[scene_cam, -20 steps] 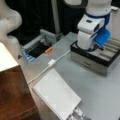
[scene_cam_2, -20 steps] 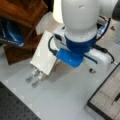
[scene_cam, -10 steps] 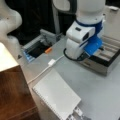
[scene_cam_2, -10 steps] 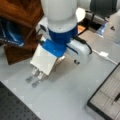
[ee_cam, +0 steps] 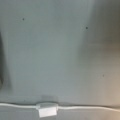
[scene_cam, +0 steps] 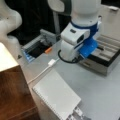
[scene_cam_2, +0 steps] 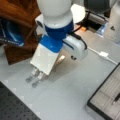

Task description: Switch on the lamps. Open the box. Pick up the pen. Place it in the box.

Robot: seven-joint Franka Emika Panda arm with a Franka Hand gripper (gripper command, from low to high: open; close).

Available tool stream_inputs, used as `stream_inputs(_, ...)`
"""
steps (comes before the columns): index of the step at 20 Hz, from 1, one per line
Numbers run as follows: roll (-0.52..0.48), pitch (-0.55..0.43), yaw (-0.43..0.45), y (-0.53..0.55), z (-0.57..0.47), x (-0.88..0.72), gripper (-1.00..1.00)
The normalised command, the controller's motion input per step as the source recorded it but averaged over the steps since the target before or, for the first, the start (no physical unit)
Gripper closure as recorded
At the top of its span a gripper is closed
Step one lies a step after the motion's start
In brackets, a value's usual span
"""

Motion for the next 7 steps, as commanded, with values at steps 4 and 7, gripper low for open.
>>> stream_inputs(4, -0.079, -0.088, 0.054, -0.04, -0.07, -0.20, -1.00)
stream_inputs(7, -0.065, -0.127, 0.039, -0.03, -0.14, -0.18, -1.00)
